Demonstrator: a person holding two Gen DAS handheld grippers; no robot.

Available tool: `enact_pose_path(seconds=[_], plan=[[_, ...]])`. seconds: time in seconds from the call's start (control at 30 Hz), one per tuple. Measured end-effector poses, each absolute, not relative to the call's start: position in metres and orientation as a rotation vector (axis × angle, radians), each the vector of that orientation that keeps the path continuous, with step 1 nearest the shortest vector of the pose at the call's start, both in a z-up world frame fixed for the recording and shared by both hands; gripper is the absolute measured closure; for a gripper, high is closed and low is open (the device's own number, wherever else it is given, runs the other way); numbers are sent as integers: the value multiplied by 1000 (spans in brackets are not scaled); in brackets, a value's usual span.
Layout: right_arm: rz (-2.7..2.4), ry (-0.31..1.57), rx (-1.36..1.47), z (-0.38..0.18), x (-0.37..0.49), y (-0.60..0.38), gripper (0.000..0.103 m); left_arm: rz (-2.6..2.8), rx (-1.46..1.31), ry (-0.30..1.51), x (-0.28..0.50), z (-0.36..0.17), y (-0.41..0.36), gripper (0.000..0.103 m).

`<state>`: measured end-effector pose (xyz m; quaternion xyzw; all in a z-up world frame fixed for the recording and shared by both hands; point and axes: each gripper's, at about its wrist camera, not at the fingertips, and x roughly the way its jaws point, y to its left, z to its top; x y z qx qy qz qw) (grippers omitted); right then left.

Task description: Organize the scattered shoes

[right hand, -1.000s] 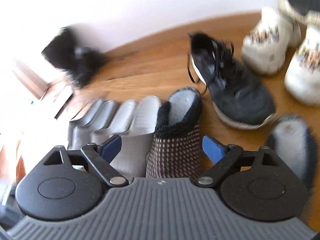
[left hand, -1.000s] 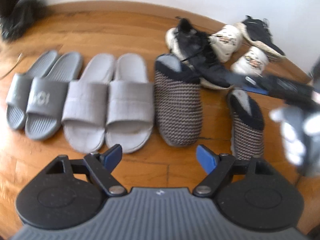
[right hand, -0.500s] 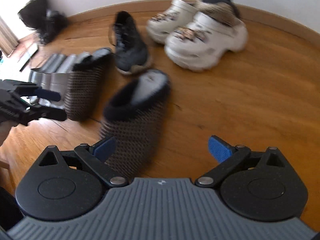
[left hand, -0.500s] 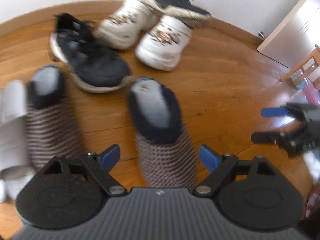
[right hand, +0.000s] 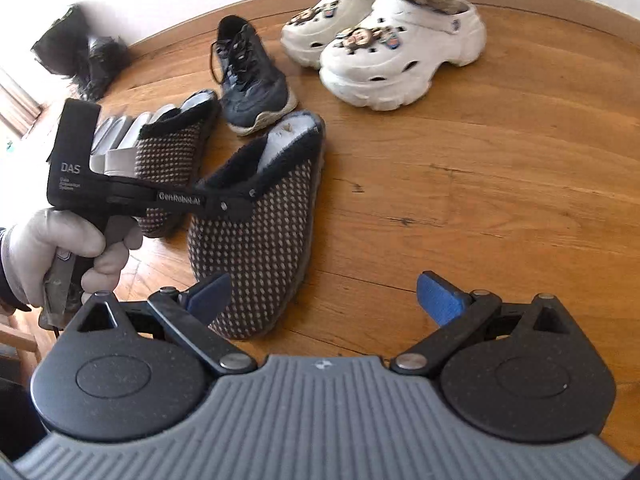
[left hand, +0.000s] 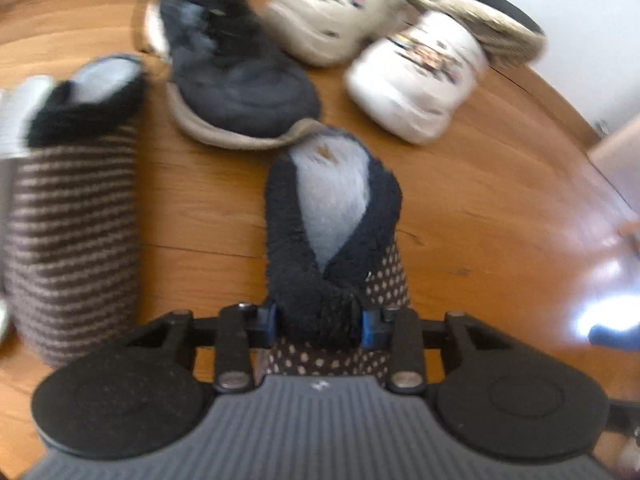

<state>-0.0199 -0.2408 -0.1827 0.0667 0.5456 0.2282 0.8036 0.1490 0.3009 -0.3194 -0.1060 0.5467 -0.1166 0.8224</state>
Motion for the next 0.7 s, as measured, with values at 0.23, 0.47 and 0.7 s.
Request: enact_pose_path(seconds=[0.23,0.47,0.7], plan=[[611,1154,119,-199,-4,-182,1,-348,-268,1189,140,-297,321,36],[516,1191,135,-227,9,-127,2,-309,-88,984,126,-238,367,27],[262,1200,44,-259,20,-70,15,-181,-187,922,146,-227,426,27]])
